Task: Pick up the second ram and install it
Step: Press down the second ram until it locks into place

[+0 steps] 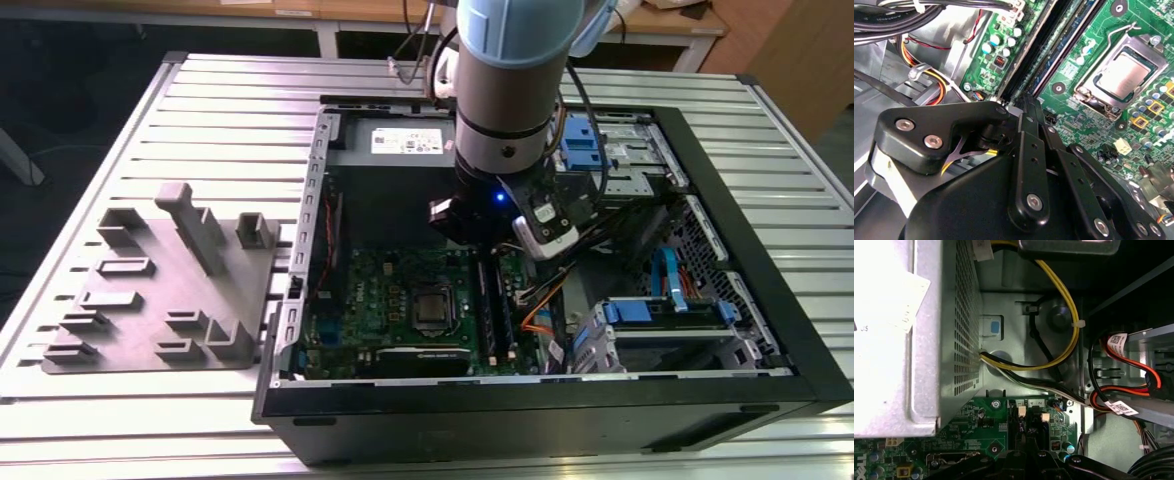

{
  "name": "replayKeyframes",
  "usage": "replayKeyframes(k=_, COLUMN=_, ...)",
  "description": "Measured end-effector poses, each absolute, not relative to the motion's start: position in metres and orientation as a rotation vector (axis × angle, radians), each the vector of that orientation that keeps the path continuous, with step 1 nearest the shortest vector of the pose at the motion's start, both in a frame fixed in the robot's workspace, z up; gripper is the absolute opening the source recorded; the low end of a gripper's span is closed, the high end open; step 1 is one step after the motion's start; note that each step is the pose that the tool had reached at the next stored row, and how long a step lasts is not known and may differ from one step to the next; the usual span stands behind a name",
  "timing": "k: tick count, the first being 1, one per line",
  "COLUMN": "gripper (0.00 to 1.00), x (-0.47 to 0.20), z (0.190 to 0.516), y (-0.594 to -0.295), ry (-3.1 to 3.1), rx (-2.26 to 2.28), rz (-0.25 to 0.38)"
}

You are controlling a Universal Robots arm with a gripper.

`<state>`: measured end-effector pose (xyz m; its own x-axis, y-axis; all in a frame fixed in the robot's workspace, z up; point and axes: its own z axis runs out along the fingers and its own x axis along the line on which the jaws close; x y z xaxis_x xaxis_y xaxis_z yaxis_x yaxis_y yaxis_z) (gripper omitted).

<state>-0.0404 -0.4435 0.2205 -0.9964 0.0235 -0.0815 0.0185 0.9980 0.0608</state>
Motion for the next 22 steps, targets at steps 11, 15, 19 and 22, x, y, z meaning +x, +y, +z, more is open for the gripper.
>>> replayKeyframes(k=11, gripper=0.07, x=-0.0404, z=0.2187, y=-0.4434, ry=3.058, rx=0.032, rz=0.092)
replayKeyframes(k=15, gripper=0.07, x=-0.0404, z=0.2176, y=-0.4434, ry=3.058, rx=0.032, rz=0.093)
replayKeyframes(k=19, gripper=0.07, x=-0.0404, z=0.2174, y=-0.4434, ry=3.058, rx=0.032, rz=0.093)
replayKeyframes(k=22, gripper=0.07, x=-0.0404, z=0.2174, y=-0.4434, ry=3.058, rx=0.032, rz=0.093)
